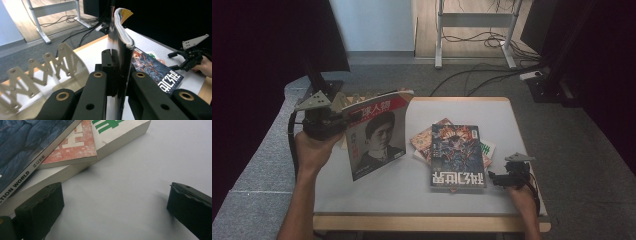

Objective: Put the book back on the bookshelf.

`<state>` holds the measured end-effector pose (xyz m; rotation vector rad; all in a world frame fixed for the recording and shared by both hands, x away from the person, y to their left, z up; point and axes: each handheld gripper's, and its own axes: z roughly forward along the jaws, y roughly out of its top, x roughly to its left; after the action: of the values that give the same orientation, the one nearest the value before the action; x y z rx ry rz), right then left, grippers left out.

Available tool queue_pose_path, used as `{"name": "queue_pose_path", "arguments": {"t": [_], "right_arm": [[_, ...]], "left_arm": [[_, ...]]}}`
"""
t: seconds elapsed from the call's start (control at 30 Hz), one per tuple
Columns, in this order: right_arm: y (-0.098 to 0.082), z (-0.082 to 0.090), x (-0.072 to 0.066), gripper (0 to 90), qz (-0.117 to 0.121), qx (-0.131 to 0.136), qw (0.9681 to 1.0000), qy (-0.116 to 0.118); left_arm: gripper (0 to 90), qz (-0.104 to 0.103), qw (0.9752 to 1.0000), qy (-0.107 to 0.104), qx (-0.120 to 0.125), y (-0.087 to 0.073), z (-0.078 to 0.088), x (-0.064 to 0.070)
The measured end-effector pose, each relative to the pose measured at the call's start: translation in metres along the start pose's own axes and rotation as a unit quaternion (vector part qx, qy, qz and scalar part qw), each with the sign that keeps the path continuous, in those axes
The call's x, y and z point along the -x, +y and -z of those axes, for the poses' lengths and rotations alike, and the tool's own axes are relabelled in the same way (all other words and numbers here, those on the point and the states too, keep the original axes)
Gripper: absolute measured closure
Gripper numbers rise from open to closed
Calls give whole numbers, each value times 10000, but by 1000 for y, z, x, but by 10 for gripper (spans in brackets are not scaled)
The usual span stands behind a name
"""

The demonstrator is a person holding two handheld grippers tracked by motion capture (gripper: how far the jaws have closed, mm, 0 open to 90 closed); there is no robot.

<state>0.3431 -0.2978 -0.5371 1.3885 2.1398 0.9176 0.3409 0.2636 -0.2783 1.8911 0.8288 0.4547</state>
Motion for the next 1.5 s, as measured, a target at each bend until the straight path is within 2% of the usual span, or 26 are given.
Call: {"name": "queue_pose_path", "arguments": {"t": [0.47,0.87,1.13,1.4,1.5], "right_arm": [[0,0,0,4,-4,1,10000,-2],[0,0,0,4,-4,-1,10000,-1],[0,0,0,4,-7,-3,10000,1],[0,0,0,4,-7,-5,10000,3],[0,0,0,4,-5,-6,10000,3]], "left_arm": [[870,217,9992,322,17,-8,26,-15],[870,374,9974,618,53,-14,51,-29],[870,547,9951,819,90,-21,59,-42],[870,690,9911,1134,112,-26,66,-55],[870,687,9899,1235,121,-28,66,-59]]}}
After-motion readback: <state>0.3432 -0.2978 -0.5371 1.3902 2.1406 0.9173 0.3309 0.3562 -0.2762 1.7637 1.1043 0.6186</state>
